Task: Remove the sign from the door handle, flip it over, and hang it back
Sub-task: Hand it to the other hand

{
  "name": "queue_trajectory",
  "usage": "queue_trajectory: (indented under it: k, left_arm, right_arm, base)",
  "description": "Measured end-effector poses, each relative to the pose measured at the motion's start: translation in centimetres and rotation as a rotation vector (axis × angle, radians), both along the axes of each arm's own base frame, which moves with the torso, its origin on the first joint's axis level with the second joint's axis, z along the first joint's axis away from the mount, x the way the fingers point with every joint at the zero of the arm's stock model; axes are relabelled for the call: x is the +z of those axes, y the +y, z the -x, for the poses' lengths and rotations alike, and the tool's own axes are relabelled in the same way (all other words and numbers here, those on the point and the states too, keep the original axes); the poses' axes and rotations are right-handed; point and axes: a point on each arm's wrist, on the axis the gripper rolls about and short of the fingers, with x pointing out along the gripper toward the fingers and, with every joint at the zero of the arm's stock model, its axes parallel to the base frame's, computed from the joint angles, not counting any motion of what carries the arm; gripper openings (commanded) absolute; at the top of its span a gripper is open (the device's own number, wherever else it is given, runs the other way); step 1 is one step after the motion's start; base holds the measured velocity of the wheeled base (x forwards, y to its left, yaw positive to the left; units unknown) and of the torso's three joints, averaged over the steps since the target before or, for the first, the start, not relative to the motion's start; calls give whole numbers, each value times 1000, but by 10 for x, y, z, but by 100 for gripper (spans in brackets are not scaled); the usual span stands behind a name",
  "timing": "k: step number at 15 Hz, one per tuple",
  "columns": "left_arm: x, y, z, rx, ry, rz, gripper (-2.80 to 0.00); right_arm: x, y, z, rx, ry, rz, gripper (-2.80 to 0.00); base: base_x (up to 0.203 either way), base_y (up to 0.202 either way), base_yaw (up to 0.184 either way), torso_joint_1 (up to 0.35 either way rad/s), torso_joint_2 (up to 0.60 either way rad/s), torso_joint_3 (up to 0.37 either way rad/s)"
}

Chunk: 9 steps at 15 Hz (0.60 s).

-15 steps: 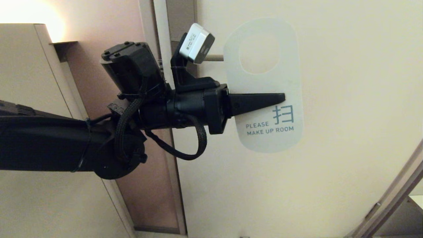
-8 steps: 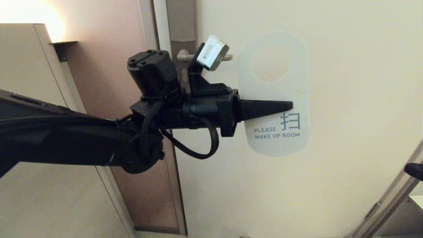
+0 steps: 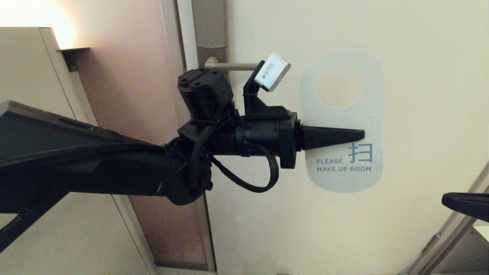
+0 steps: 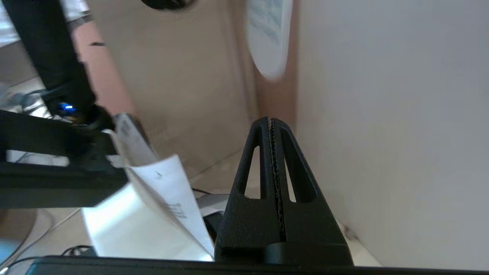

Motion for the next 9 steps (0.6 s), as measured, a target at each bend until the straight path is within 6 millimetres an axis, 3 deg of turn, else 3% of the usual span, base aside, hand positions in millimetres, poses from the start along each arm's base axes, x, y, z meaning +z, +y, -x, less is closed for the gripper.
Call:
queue_trajectory:
  k: [9]
  left_arm:
    - [-3,-13,10,-35,-3,6,-280]
  right_arm:
    - [13,8,-10,49,-8,-9,-280]
  base:
    - [0,0,0,0,0,0]
